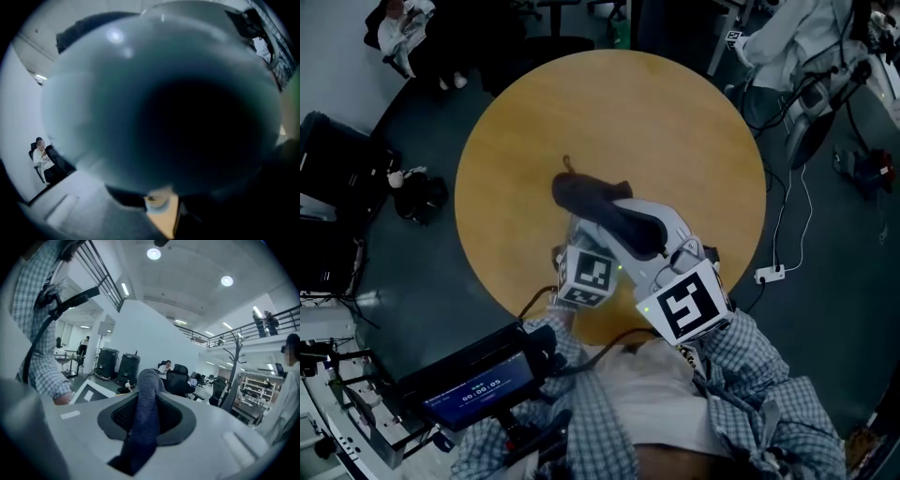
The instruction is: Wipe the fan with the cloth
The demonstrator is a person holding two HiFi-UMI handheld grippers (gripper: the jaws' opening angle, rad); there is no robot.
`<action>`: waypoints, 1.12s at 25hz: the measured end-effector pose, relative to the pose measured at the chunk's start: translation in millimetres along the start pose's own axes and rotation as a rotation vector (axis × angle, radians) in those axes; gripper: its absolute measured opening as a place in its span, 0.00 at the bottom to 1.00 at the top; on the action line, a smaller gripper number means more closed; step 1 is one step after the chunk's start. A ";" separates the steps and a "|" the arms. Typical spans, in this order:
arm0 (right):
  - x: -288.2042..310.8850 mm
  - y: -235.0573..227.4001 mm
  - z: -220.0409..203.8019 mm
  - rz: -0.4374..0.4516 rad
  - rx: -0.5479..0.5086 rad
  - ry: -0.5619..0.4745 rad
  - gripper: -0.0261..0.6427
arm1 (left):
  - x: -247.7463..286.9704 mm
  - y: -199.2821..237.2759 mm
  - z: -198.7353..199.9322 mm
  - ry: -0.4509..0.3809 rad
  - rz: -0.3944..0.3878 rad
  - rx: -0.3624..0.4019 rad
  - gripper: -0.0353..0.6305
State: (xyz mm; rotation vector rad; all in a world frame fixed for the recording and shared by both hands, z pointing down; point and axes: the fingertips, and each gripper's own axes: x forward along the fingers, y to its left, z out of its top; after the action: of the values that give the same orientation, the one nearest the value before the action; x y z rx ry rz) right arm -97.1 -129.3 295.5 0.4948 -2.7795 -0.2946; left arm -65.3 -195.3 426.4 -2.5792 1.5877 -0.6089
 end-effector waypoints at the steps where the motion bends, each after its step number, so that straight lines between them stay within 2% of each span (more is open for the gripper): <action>1: -2.1 9.3 4.4 0.038 -0.023 0.008 0.18 | -3.3 2.2 -0.4 0.003 0.004 0.012 0.24; 5: -12.0 43.0 12.8 0.242 -0.114 0.070 0.18 | -11.4 5.6 -3.1 0.043 0.003 0.065 0.24; 9: -9.9 56.6 26.1 0.370 -0.238 0.097 0.18 | -16.5 -5.9 3.1 0.022 -0.034 0.107 0.24; 11: -1.7 53.2 30.7 0.436 -0.244 0.105 0.18 | -18.9 -17.6 4.6 -0.017 -0.066 0.110 0.24; 13: 10.5 42.4 34.4 0.478 -0.184 0.106 0.18 | -21.4 -23.4 7.9 -0.054 -0.087 0.096 0.24; 16: 24.3 15.2 36.0 0.435 -0.062 0.073 0.18 | -26.3 -18.1 20.0 -0.106 -0.081 0.054 0.24; 18: 23.4 -3.9 29.7 0.384 0.040 0.010 0.18 | -28.6 -12.9 26.5 -0.124 -0.066 0.033 0.24; 21: 23.5 -35.3 3.5 0.266 0.203 -0.050 0.18 | -33.6 -2.1 32.5 -0.154 -0.041 0.009 0.24; 23: 27.3 -49.4 -26.9 0.182 0.253 -0.010 0.18 | -39.6 8.7 38.5 -0.185 -0.014 -0.034 0.24; 28: 30.1 -72.7 -99.2 0.046 0.399 0.089 0.17 | -45.5 27.9 53.0 -0.224 0.018 -0.086 0.24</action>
State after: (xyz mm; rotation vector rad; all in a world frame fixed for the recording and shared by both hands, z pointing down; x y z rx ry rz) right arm -69.5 -221.6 377.6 0.5174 -2.7595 0.2934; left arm -88.0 -177.4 357.0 -2.5808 1.5941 -0.2439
